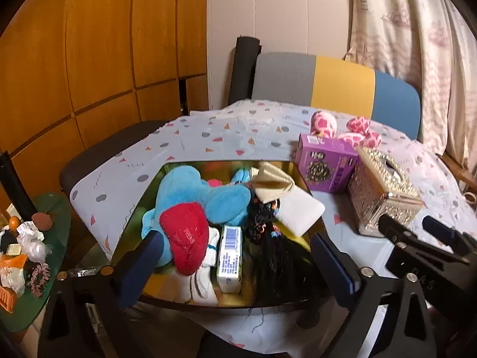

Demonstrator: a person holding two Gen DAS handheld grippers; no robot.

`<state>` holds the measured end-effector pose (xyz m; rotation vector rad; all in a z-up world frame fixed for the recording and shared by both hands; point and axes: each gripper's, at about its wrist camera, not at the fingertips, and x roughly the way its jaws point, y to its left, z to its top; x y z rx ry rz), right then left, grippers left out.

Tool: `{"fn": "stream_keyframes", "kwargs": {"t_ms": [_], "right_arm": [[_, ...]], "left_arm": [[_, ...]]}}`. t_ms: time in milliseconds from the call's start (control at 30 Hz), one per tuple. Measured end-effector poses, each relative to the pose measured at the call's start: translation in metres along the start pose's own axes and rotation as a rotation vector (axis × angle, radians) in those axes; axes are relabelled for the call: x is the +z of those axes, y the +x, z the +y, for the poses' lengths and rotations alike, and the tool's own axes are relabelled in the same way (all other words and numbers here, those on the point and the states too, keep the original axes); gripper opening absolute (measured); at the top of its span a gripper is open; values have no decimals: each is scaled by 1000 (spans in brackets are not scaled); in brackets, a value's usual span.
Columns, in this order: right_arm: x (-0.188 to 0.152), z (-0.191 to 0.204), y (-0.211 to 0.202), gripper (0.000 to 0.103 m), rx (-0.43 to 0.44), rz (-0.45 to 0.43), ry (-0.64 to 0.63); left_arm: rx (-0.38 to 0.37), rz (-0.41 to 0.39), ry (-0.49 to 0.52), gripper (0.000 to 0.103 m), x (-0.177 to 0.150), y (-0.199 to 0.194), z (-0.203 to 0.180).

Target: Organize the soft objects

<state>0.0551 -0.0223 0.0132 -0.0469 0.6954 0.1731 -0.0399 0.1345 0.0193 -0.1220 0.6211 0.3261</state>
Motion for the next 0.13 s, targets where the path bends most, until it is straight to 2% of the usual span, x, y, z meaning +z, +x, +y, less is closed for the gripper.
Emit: {"fn": "stream_keyframes", "kwargs": {"t_ms": [100, 133], "right_arm": [[-1, -4, 0, 84, -5, 0, 4], [-1, -7, 1, 84, -8, 3, 11]], "left_arm": [[-2, 28, -5, 99, -2, 5, 0], [-8, 41, -10, 103, -2, 6, 0]]}}
